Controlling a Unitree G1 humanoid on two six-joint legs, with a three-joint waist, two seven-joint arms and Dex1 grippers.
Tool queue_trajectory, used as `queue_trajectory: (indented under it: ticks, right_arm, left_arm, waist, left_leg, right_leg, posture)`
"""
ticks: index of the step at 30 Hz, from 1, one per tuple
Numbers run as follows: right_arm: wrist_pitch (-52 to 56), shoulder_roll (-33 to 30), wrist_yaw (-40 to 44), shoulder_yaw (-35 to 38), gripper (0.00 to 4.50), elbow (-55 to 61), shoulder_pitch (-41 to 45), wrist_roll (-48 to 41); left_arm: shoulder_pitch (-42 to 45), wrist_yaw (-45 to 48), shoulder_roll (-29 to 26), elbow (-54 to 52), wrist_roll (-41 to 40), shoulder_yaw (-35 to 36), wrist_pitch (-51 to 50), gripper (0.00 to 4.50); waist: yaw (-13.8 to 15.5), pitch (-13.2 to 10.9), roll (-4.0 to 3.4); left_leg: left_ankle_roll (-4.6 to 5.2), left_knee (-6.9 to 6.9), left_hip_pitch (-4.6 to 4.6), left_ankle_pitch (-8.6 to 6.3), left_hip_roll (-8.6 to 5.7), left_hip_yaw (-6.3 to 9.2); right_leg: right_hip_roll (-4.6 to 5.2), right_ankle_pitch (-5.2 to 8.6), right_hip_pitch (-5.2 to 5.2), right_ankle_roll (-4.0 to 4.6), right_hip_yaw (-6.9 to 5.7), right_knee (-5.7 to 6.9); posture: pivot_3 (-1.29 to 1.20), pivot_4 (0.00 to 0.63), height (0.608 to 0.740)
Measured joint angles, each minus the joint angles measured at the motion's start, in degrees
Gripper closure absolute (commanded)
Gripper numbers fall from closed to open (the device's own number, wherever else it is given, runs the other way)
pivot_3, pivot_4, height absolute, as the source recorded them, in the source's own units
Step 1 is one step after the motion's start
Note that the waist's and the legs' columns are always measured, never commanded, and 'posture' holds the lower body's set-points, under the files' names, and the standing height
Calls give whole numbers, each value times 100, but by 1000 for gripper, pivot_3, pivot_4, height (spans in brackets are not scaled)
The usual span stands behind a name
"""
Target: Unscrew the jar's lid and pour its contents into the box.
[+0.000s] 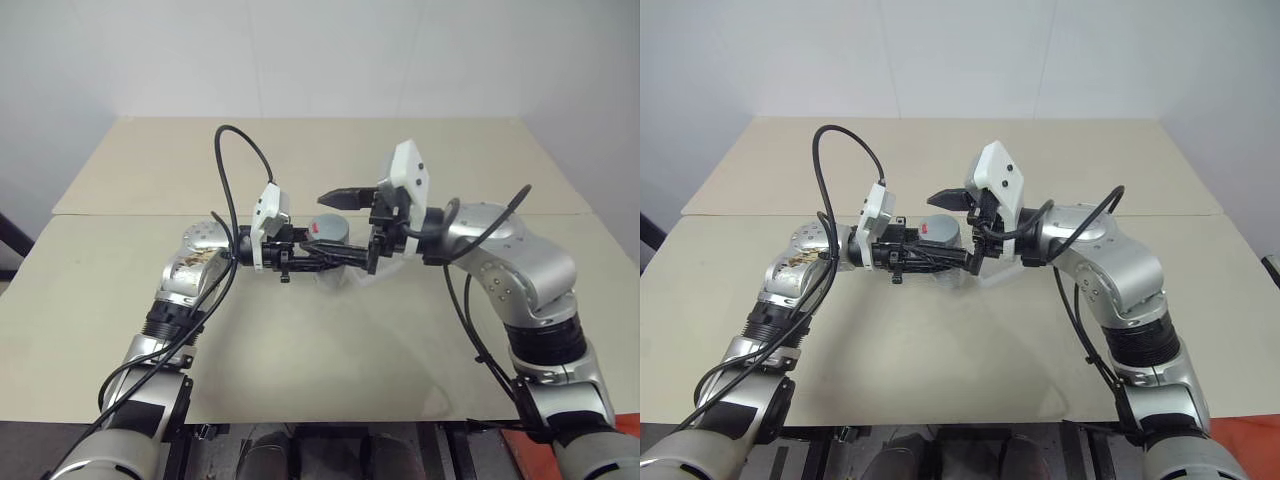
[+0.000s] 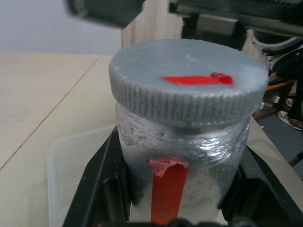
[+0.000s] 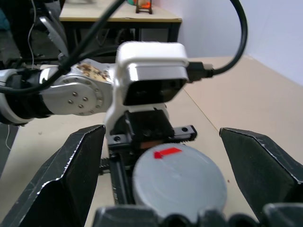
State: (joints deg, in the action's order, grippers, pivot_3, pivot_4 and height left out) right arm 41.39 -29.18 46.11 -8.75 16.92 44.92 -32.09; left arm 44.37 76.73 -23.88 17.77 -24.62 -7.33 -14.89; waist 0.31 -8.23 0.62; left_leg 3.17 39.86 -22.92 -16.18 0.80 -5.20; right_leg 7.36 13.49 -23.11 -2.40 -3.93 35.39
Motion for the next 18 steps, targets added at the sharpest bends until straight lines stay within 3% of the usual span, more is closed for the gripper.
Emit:
queue_trajectory:
  ticks: [10, 13, 16, 18]
  right_arm:
    - [-2, 25, 120, -1, 0, -273, -1, 188]
    - [-2, 74, 142, -10, 506, -320, 0, 231]
    - [-5, 152, 215, -60, 1519, -362, 0, 238]
    - [-17, 188, 220, -60, 1732, -405, 11, 239]
  left_arm:
    - [-1, 56, -86, -90, -3, 14, 0, 2565]
    - [-1, 61, -102, -112, -6, 33, -1, 2565]
    - [-2, 46, -134, -112, -3, 64, -1, 2565]
    - [-5, 46, -151, -112, 1, 77, 0, 2565]
  waist:
    - [-25, 0, 0]
    - [-33, 0, 0]
    - [-46, 0, 0]
    - [-47, 0, 0]
  left_leg:
    - [0, 0, 0, 0, 1, -1]
    - [0, 0, 0, 0, 1, -1]
    - [0, 0, 0, 0, 1, -1]
    - [0, 0, 0, 0, 0, 0]
  right_leg:
    - [0, 0, -1, 0, 0, 0]
    - [0, 0, 0, 0, 0, 1]
    - [0, 0, -1, 0, 0, 1]
    - [0, 0, 0, 0, 0, 1]
  posture:
    - [0, 150, 740]
    - [0, 150, 740]
    - [0, 150, 740]
    - [0, 150, 740]
